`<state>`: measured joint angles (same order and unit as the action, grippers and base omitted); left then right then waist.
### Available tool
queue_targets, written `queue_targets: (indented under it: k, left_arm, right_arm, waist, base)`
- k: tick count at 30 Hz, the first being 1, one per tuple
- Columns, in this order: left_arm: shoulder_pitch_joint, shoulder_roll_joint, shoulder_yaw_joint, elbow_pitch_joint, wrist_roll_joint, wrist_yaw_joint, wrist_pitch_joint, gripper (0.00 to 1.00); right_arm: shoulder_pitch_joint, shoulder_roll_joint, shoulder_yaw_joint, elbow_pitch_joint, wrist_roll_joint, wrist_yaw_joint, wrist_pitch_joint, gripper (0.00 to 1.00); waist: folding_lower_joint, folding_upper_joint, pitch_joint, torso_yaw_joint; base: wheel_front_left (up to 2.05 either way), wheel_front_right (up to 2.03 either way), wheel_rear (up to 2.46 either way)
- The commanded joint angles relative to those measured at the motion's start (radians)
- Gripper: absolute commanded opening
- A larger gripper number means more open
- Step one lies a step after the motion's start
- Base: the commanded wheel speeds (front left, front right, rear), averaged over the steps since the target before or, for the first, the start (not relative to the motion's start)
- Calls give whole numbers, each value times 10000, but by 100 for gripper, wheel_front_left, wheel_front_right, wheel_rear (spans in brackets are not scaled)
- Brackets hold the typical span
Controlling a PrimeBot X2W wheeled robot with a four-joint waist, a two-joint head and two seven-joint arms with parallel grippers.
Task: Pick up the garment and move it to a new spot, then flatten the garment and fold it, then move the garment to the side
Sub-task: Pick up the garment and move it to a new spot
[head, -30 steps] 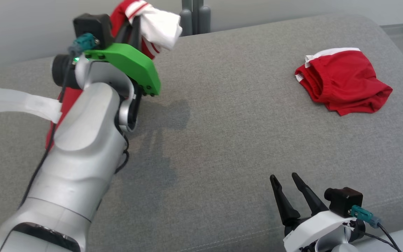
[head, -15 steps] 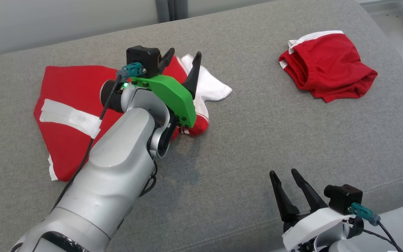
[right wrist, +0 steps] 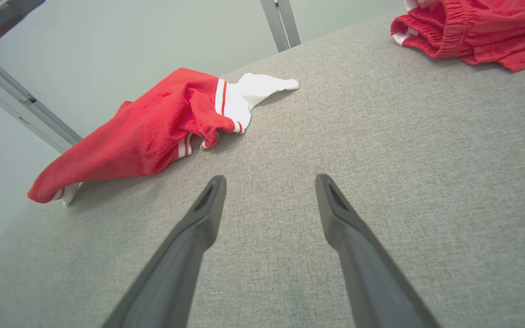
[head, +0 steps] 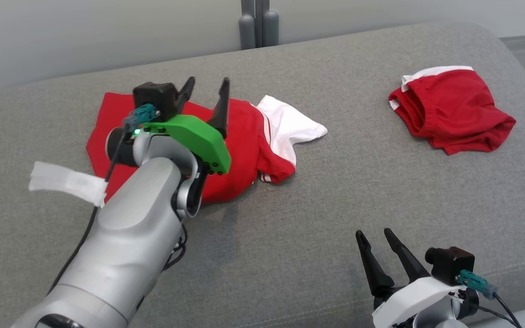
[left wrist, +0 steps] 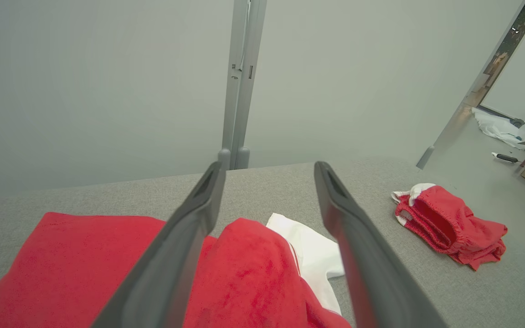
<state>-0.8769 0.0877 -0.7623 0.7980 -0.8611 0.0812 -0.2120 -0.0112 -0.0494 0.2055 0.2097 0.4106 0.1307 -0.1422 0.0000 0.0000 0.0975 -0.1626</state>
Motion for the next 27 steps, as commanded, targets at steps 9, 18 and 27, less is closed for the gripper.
queue_targets:
  k: [9, 18, 27]
  left_arm:
    - [1704, 980, 2072, -2370, 489, 260, -534, 100]
    - [4604, 744, 4680, -4666, 1228, -250, -520, 100]
    - [6683, 791, 5425, -5125, 2482, -908, -520, 100]
  right_arm:
    - [548, -21, -253, -268, -189, -1, 274, 100]
    - [757, -24, -350, -535, -239, -1, 461, 100]
    - [886, -24, -471, -661, -255, -1, 558, 100]
  waist:
    - [0, 0, -893, 828]
    - [0, 0, -1190, 1279]
    - [0, 0, -1351, 1700]
  base:
    - [0, 0, 0]
    - [0, 0, 0]
    - [0, 0, 0]
